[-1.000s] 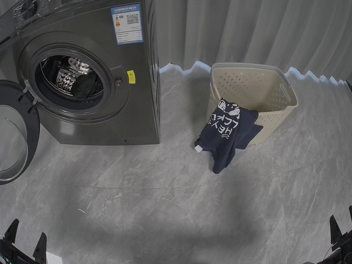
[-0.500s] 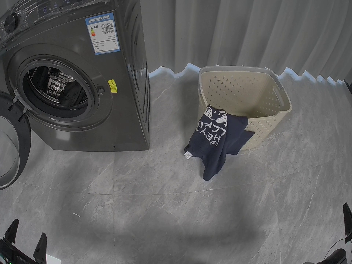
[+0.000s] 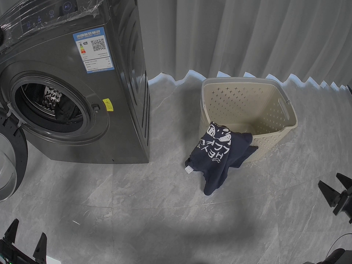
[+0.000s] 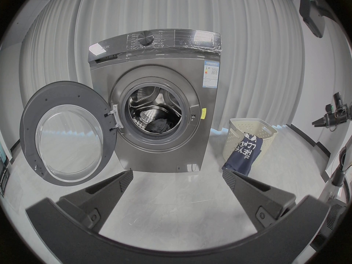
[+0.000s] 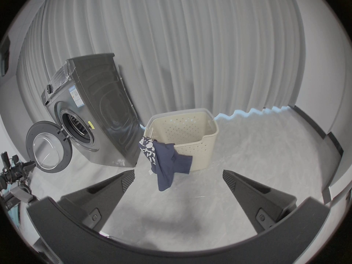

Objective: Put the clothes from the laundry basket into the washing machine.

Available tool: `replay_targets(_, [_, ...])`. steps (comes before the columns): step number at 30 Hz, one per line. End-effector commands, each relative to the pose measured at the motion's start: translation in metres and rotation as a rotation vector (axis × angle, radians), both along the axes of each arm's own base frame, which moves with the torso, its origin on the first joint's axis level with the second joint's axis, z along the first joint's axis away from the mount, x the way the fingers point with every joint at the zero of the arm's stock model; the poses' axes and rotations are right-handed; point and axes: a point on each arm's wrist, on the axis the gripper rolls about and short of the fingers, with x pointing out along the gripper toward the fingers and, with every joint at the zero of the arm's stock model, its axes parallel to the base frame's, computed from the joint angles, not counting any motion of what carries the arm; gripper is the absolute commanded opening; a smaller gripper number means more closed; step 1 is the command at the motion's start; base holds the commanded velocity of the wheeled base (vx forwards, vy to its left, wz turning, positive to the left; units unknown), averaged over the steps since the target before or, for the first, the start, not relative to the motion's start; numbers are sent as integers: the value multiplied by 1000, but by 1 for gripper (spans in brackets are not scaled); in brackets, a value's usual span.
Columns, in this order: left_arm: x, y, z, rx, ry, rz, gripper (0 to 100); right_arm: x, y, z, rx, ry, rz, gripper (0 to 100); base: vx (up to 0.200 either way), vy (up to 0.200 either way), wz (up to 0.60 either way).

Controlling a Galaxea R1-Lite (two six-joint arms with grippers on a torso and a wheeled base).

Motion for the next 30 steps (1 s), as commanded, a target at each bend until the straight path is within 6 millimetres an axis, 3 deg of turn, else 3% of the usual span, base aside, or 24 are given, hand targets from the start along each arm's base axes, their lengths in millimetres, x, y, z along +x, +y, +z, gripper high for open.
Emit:
replay_targets(1, [1, 0, -5, -1, 13, 5, 100, 77, 28, -32, 32, 284, 93, 100, 0, -200, 0])
replay_targets(10, [1, 0, -5, 5, 12, 8, 100, 88, 43, -38, 30, 312, 161, 100, 0, -200, 0])
replay_targets(17, [1, 0, -5, 5, 12, 6, 100, 101, 65, -45, 49, 337, 235, 100, 0, 0, 0])
replay_targets(22, [1, 0, -5, 4, 12, 3, 100, 121, 83, -57, 35, 355, 248, 100, 0, 0, 0])
replay_targets(30, [1, 0, -5, 4, 12, 6, 100, 142, 102, -70, 39, 319, 232, 100, 200, 0, 0])
